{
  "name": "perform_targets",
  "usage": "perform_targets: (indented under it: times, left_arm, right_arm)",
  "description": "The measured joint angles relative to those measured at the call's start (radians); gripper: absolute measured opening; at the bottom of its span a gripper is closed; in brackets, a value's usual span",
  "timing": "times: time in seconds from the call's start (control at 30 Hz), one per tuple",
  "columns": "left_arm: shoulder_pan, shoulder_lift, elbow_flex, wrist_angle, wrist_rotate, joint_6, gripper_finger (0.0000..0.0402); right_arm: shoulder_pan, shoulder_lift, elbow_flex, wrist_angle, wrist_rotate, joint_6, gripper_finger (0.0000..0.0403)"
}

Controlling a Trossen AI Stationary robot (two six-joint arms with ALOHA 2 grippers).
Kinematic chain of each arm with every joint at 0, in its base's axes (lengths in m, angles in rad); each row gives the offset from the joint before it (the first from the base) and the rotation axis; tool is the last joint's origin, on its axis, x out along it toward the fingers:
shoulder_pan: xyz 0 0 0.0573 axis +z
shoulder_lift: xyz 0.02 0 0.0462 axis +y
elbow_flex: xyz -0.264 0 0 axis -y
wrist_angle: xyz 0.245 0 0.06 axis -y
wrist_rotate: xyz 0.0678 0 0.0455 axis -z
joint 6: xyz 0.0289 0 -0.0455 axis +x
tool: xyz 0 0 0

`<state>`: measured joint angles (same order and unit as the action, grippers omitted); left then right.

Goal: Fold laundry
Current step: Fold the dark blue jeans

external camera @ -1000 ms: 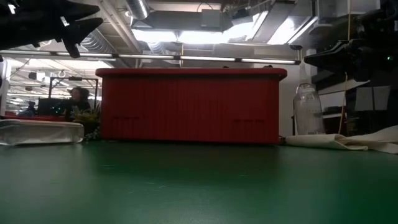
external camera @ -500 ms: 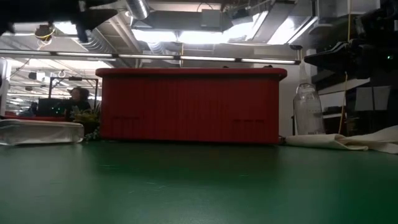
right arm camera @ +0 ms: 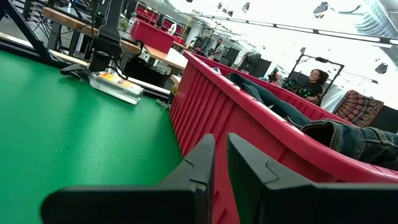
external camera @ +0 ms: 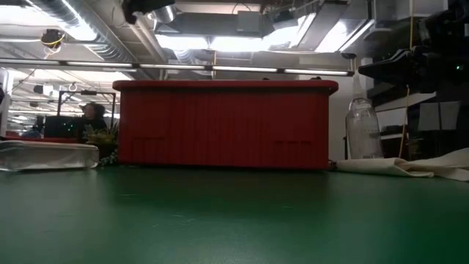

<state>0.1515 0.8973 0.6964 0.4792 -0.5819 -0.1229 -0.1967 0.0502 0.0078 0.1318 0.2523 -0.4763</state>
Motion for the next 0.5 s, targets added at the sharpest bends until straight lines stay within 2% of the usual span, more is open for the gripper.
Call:
perform_targets:
  times: [0.17,0.37,0.5]
  left_arm:
    - [0.056,0.114,0.093,-0.004,0.037,-0.002,0.0167]
    - [0.151,0.21,0.186,-0.1,0.082,-0.052,0.0167]
    - [0.241,0.26,0.243,-0.163,0.172,-0.053,0.0167]
  right_arm:
    - [0.0,0.0,0.0,0.0,0.0,0.0,0.0044]
    - [0.0,0.0,0.001,0.0,0.001,-0.002,0.0044]
    - [0.0,0.0,0.001,-0.001,0.001,-0.002,0.0044]
